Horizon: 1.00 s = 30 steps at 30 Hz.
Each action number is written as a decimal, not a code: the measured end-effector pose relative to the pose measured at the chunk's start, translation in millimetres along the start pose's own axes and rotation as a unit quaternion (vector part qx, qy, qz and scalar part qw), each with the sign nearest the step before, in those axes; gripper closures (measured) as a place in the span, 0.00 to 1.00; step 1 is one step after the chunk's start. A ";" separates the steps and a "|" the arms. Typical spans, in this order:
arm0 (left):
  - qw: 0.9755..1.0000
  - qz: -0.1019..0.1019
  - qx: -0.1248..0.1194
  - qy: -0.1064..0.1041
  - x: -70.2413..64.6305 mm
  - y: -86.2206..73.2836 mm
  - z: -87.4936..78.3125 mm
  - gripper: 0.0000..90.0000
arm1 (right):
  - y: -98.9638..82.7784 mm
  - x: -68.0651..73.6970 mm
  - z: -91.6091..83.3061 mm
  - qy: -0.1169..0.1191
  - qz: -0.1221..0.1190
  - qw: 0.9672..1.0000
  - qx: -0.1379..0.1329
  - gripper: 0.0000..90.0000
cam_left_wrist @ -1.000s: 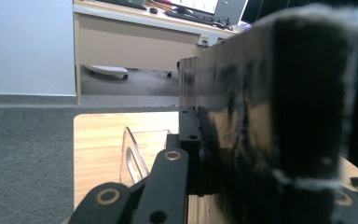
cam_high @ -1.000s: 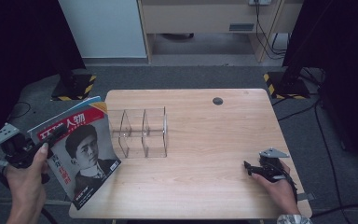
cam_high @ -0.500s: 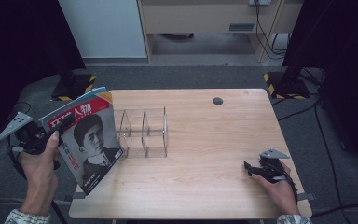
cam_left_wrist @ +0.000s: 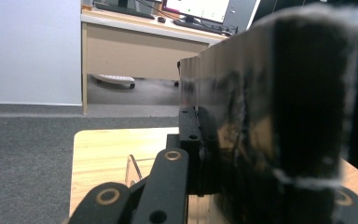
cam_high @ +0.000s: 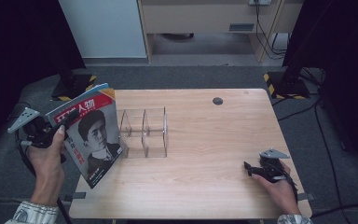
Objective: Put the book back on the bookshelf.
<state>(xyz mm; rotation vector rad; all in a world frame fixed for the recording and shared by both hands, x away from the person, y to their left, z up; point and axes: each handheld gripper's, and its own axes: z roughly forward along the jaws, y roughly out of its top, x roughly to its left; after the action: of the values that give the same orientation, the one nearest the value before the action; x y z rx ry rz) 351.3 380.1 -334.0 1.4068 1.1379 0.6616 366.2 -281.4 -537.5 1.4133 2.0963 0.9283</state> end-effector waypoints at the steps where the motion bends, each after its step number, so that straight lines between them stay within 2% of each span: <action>1: 1.000 0.004 0.000 -0.002 -1.1 0.1 1.1 0.96 | 0.0 0.1 0.1 0.000 0.000 1.000 0.000 0.24; 9: 1.000 0.006 -0.002 -0.002 -1.1 3.1 5.9 0.96 | -0.1 0.2 -0.1 0.000 0.001 1.000 0.000 0.24; 17: 1.000 0.012 -0.016 -0.004 1.1 4.6 13.6 0.96 | -0.1 0.1 -0.2 0.001 -0.001 1.000 0.001 0.24; 23: 1.000 0.007 -0.029 -0.001 1.6 4.4 20.4 0.96 | -0.2 0.3 -0.3 0.001 -0.001 1.000 0.001 0.24; 30: 0.999 0.024 -0.028 0.007 -1.7 3.6 24.0 0.96 | -0.3 0.3 -0.3 0.001 -0.001 1.000 0.001 0.24</action>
<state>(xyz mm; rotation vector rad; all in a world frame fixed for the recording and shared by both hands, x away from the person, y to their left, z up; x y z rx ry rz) 373.1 369.1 -334.7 1.3862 1.0912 0.7324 365.8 -281.2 -537.5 1.4117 2.0998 0.9277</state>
